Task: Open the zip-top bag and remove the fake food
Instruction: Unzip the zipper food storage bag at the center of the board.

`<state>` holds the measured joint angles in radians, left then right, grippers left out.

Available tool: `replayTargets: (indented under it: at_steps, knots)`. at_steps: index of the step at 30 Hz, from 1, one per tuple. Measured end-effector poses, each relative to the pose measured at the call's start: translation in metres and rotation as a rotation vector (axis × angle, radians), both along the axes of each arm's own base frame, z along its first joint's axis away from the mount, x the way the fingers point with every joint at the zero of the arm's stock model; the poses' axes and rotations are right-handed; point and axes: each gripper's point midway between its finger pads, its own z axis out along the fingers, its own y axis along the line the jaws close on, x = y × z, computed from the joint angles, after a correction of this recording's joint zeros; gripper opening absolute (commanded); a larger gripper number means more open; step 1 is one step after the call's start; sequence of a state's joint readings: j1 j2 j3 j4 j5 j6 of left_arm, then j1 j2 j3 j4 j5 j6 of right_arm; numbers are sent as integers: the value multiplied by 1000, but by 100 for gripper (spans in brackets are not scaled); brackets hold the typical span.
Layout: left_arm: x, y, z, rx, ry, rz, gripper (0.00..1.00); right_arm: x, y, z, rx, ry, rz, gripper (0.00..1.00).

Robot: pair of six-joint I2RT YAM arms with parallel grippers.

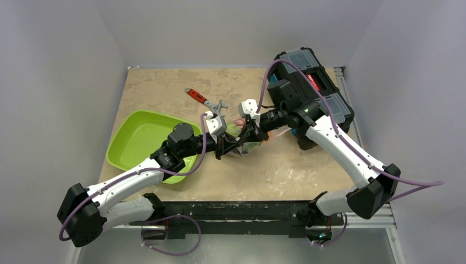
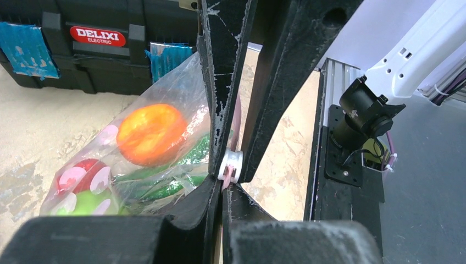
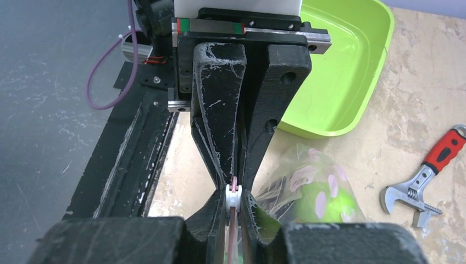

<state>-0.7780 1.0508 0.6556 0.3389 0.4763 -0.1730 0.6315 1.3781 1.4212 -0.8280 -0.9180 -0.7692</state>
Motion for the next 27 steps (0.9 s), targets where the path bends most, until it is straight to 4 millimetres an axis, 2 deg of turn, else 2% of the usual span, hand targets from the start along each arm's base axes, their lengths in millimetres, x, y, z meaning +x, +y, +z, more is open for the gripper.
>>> replayTargets:
  at_steps: [2,14,21,27]
  knots:
    - [0,0,0,1,1,0,0,1,-1,0,0,5,-5,0]
    - [-5,5,6,-12,-23,-2,0,-2,-10,3,24,-4,-33,0]
    - [-5,8,9,-16,-32,11,0,3,-15,3,27,-7,-69,0]
    - [-6,13,4,-17,-32,32,0,4,-20,-4,24,2,-98,0]
